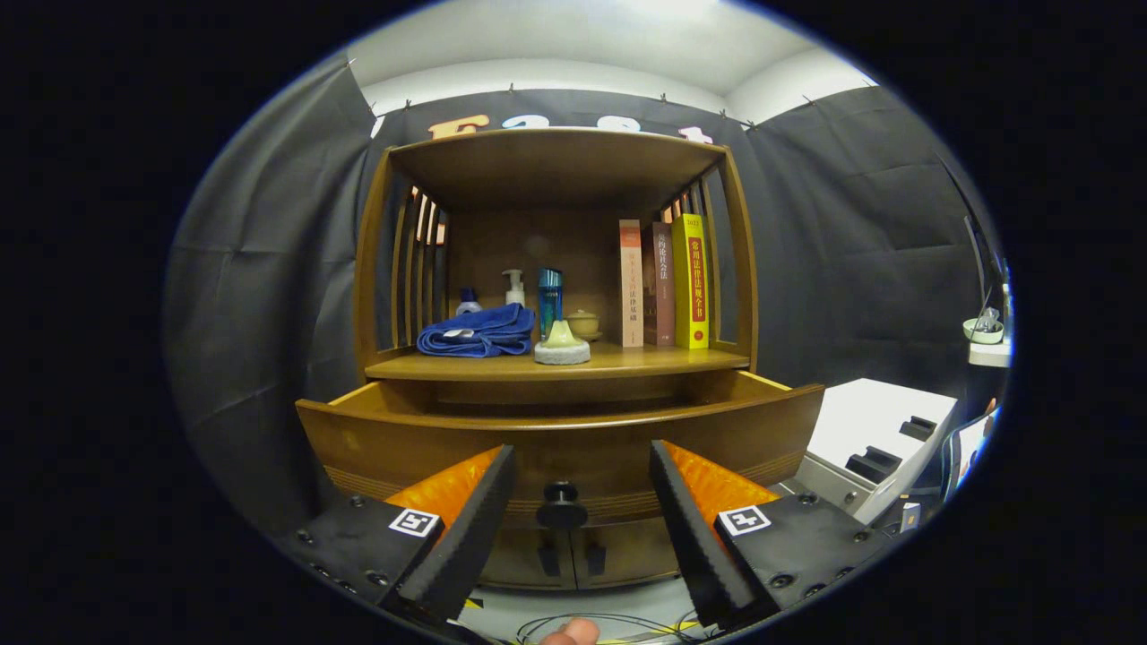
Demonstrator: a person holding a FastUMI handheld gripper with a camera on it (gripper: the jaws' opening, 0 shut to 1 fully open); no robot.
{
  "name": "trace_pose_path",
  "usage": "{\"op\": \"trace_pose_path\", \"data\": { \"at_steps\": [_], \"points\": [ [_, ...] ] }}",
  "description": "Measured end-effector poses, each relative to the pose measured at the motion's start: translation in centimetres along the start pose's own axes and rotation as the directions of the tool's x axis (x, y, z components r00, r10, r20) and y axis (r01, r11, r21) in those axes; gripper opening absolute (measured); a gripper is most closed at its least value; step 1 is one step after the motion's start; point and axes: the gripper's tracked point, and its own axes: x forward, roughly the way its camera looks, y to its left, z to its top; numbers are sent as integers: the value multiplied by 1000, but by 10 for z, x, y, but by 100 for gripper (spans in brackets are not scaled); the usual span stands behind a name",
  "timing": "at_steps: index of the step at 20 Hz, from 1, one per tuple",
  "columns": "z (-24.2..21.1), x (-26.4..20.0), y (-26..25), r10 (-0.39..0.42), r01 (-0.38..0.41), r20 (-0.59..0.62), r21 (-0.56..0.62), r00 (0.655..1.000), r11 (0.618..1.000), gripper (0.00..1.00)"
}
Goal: Pull open the drawer, take out the items inside it, and place them on the countertop above the cabinet.
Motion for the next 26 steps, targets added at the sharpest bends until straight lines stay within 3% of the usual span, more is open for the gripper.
{"op": "trace_pose_path", "data": {
  "at_steps": [18,26],
  "points": [
    [-54,44,24,86,-85,-69,14,994,996,98],
    [-45,54,25,80,-81,-65,-8,995,997,98]
  ]
}}
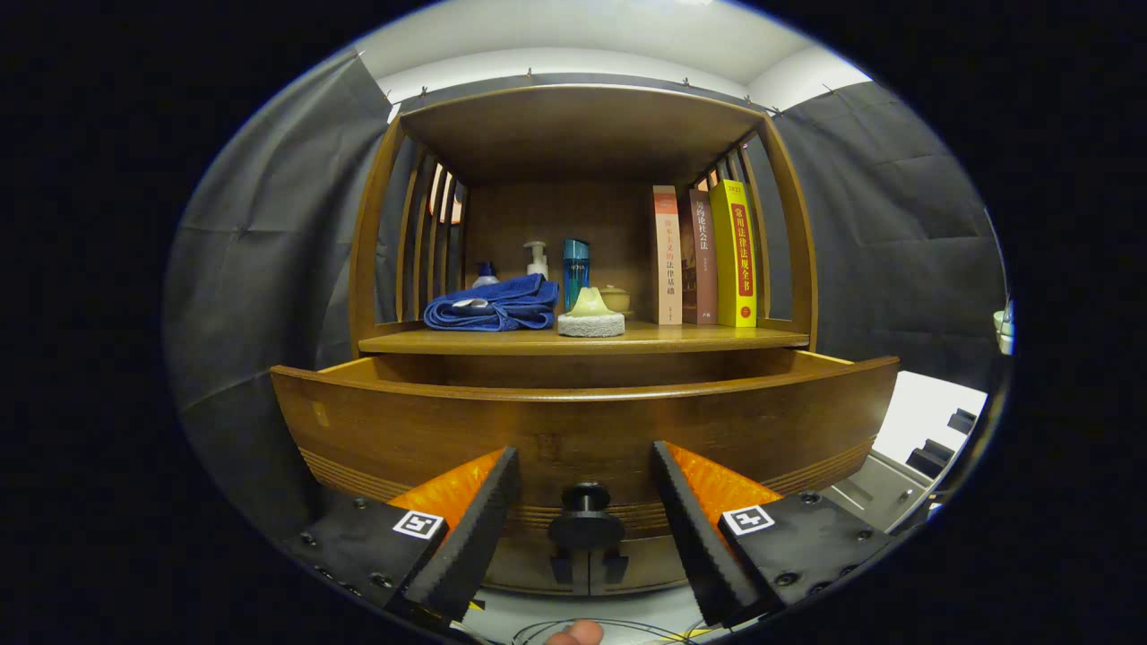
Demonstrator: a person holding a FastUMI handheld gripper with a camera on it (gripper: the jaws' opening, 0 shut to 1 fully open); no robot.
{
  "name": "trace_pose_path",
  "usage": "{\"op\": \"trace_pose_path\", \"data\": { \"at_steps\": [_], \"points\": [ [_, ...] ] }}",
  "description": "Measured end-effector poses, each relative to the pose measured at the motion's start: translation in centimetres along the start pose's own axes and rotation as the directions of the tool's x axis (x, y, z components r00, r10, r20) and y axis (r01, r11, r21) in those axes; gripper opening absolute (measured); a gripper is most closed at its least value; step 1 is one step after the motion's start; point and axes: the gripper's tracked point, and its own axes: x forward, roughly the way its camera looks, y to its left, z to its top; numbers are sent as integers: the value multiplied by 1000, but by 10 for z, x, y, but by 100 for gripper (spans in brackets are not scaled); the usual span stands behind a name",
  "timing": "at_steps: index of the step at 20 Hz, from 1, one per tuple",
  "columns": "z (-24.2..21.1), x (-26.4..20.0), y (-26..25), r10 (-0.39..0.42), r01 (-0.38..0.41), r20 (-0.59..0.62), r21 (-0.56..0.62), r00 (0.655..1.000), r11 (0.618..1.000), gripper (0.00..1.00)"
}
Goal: Pull open the drawer, take out the items inside it, and place them on the countertop above the cabinet.
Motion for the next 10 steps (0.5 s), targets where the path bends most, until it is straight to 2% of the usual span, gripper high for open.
{"op": "trace_pose_path", "data": {
  "at_steps": [10],
  "points": [
    [-14,53,0,1,0,-69,22,998,1000,98]
  ]
}}
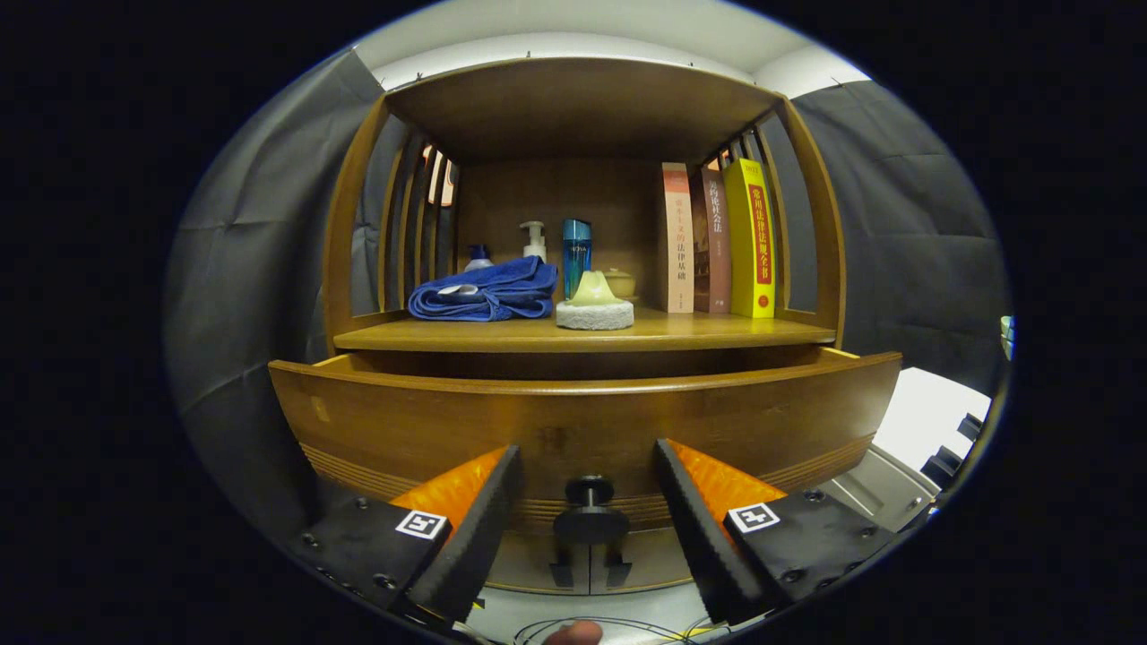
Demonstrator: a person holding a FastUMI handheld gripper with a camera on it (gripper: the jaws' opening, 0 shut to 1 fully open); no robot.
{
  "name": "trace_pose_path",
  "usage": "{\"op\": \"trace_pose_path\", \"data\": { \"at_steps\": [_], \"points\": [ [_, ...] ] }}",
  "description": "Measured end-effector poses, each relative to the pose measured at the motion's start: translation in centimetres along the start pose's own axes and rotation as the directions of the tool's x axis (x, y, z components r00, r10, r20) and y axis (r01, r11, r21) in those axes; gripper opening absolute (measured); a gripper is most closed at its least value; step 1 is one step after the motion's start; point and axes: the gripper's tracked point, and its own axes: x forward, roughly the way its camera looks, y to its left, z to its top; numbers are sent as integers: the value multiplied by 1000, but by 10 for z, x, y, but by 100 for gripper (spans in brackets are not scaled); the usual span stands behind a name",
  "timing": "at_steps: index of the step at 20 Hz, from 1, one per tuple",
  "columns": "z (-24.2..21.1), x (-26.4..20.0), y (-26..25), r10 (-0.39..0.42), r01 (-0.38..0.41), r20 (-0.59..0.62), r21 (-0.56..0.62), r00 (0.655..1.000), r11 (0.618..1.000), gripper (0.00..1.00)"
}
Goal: Pull open the drawer, take out the items inside it, and place them on the countertop above the cabinet.
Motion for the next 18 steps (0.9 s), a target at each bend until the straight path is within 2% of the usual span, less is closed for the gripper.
{"op": "trace_pose_path", "data": {
  "at_steps": [8,18],
  "points": [
    [-4,49,2,6,-7,-26,-17,1000,1000,98],
    [-4,64,1,11,-11,-22,-10,1000,1000,99]
  ]
}}
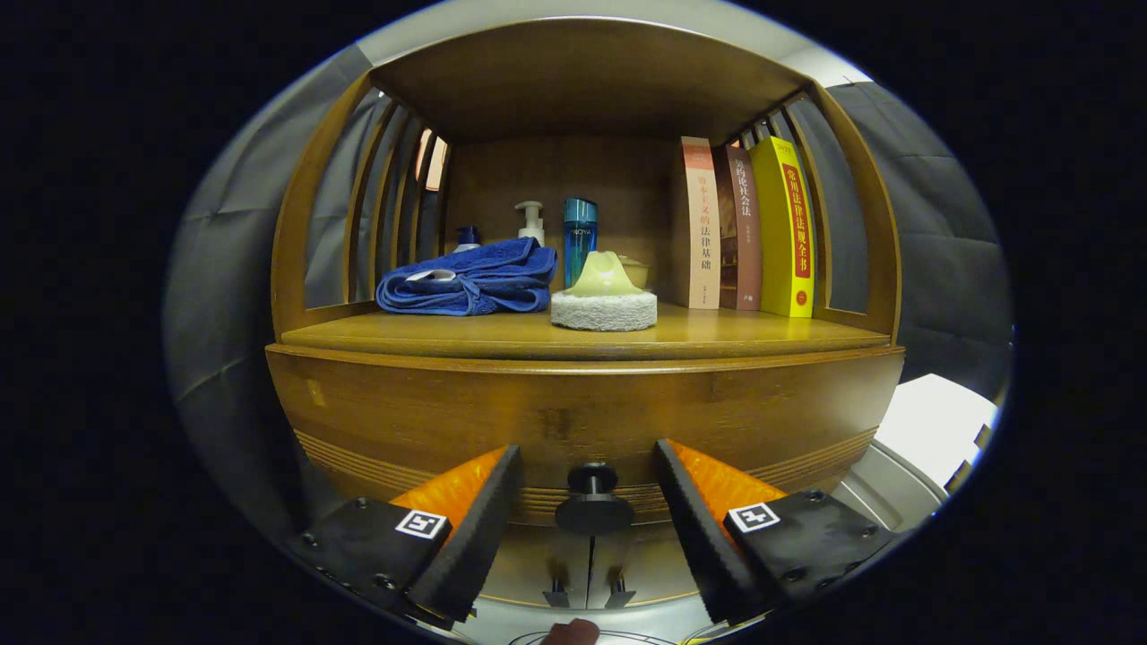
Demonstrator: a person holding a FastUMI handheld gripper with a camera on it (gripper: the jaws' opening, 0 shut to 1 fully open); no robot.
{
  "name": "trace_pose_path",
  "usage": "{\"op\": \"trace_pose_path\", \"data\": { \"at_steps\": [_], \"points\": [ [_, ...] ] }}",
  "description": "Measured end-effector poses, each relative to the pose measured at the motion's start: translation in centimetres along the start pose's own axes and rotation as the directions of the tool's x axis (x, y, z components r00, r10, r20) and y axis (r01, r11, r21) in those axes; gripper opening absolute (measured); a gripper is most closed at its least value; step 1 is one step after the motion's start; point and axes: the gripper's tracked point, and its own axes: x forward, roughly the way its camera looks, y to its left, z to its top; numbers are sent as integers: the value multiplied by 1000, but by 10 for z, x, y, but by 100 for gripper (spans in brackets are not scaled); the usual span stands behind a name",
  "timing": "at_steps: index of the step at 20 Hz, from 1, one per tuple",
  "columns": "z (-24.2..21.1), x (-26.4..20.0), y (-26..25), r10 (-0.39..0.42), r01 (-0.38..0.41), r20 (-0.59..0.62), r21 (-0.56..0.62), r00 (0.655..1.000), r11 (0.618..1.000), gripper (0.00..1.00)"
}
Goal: Pull open the drawer, take out the items inside it, and place them on the countertop above the cabinet.
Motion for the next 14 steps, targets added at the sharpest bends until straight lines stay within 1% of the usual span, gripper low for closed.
{"op": "trace_pose_path", "data": {
  "at_steps": [7,9,12,14],
  "points": [
    [2,2,1,2,-2,-4,5,1000,1000,99],
    [4,1,4,16,-16,-13,-2,1000,1000,99],
    [18,-6,6,21,-21,2,-28,1000,999,99],
    [31,-18,6,14,-13,36,-14,999,1000,99]
  ]
}}
